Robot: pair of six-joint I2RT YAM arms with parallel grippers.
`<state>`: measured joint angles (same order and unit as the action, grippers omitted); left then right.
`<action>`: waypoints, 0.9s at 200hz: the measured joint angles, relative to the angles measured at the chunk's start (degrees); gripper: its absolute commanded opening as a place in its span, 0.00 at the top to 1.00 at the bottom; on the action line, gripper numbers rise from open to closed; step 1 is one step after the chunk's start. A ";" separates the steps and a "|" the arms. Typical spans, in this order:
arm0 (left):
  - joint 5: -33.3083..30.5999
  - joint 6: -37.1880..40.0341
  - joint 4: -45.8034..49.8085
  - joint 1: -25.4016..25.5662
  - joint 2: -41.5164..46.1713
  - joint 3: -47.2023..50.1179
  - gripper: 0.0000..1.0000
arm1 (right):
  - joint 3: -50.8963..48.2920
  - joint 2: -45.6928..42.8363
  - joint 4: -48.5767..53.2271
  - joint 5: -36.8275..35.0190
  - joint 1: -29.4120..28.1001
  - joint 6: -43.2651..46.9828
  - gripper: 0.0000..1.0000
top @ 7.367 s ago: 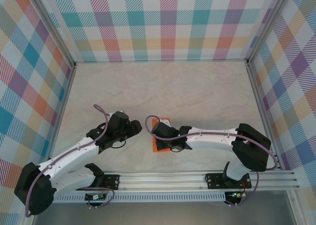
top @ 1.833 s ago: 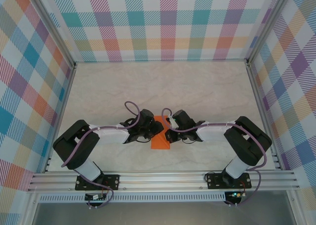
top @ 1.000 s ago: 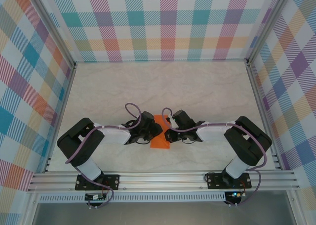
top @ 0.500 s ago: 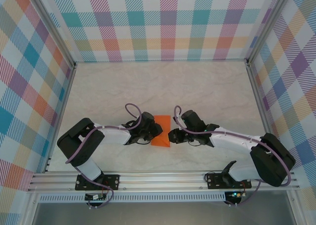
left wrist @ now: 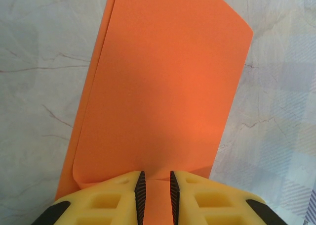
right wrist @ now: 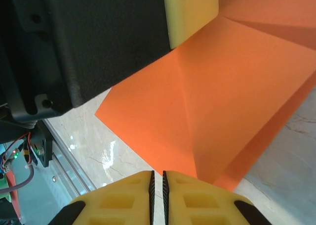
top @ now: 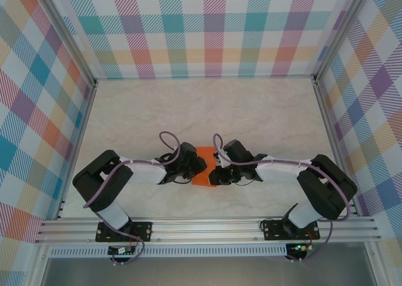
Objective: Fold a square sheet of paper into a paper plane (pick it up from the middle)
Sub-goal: Fold the triangle a second time at the center of the table.
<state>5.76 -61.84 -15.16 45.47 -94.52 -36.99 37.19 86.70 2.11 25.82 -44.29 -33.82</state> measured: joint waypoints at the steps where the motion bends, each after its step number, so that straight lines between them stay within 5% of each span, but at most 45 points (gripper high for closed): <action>1: 0.00 0.00 0.00 0.00 0.00 0.00 0.76 | 0.04 0.02 0.04 0.00 0.00 0.00 0.85; 180: -0.31 1.20 0.20 0.15 0.02 -0.13 0.76 | 1.60 4.55 3.74 -2.40 0.00 1.77 0.86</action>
<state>5.45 -60.64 -14.96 45.63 -94.50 -37.12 38.79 91.24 5.85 23.42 -44.29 -32.05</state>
